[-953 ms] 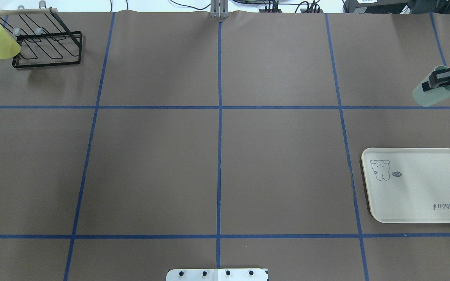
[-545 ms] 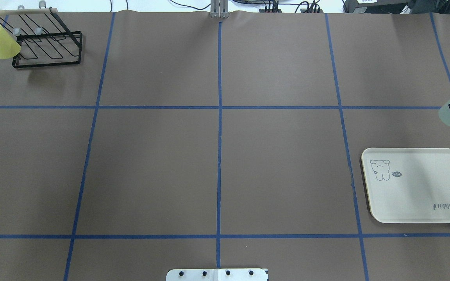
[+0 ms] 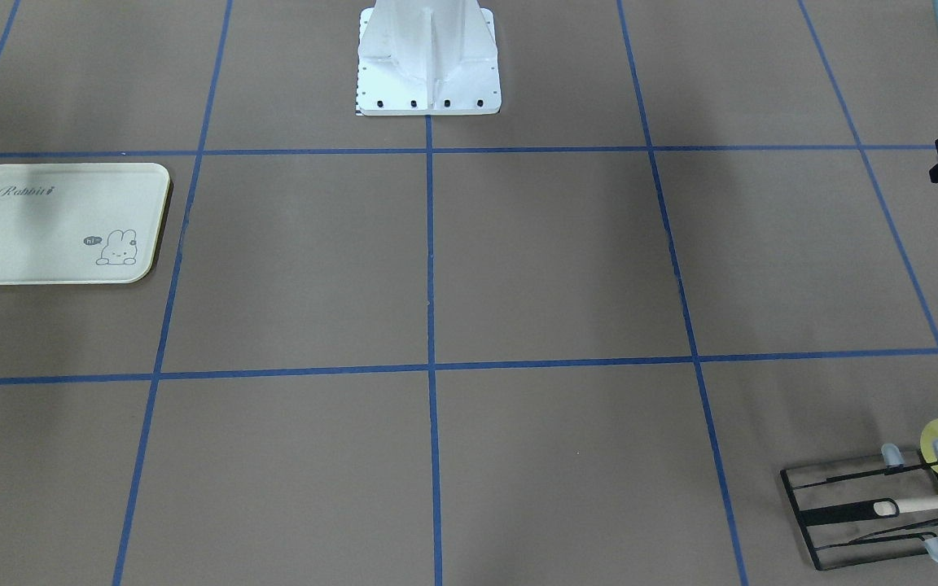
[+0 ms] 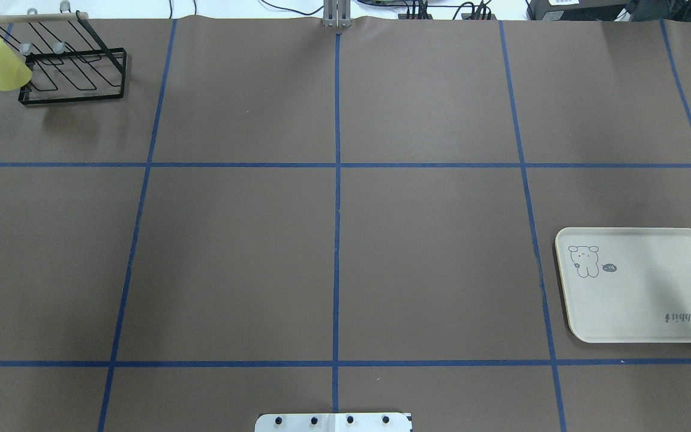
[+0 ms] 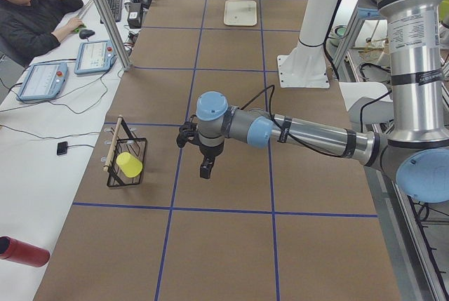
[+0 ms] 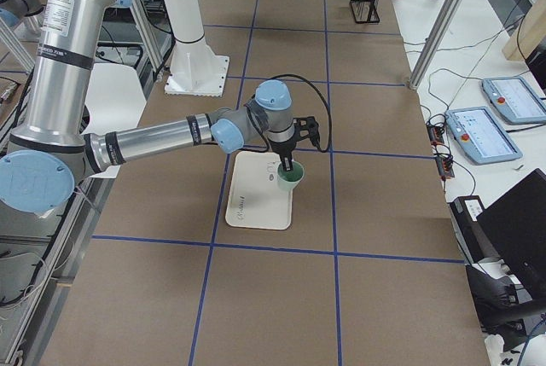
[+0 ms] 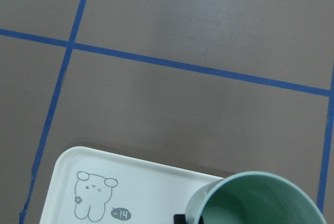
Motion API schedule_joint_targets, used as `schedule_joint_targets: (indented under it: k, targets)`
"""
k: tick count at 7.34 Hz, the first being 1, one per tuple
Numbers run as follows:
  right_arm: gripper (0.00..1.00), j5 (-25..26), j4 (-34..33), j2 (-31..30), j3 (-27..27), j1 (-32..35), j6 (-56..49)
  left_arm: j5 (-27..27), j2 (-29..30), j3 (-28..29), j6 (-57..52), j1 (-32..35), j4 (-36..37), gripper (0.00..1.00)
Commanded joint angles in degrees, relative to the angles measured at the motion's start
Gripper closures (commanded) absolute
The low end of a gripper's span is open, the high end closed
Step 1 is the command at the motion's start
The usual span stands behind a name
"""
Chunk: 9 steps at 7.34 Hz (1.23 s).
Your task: Left arm grabs green cup and hands to right arm on tray
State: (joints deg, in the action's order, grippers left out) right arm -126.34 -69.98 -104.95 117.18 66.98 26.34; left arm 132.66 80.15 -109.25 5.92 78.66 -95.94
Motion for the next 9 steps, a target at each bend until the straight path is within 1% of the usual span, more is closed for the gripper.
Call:
schedule_joint_targets:
  k: [1, 2, 3, 5, 6, 7, 8, 9]
  targets:
    - [1.0, 4.2, 8.4, -2.6, 0.1, -5.9, 8.3, 2.7, -0.3, 1.7, 1.1, 0.0, 0.1, 0.0]
    - [1.0, 7.4, 10.4, -2.8, 0.1, -9.4, 12.0, 3.8, -0.8, 1.8, 1.1, 0.0, 0.0, 0.0]
    - [1.0, 10.4, 11.3, -2.8, 0.0, -12.5, 14.2, 3.8, -0.8, 1.7, 1.1, 0.0, 0.0, 0.0]
    - [1.0, 16.9, 15.2, -3.1, 0.0, -19.9, 23.4, 3.8, -0.7, 1.5, 1.1, 0.2, 0.0, 0.0]
    - [1.0, 22.4, 17.4, -4.5, 0.0, -24.9, 27.3, 3.8, -0.8, 1.4, 1.1, 0.2, 0.0, 0.0]
    - [1.0, 27.1, 18.3, -5.3, 0.0, -29.8, 31.4, 3.9, -0.8, 1.4, 1.1, 0.3, 0.0, 0.0]
    - [1.0, 31.2, 18.3, -6.0, 0.0, -33.6, 33.4, 3.8, -0.8, 1.4, 1.1, 0.4, 0.0, 0.0]
    - [1.0, 32.5, 18.3, -6.5, -0.1, -35.1, 33.9, 3.9, -0.8, 1.4, 1.1, 0.4, 0.0, 0.0]
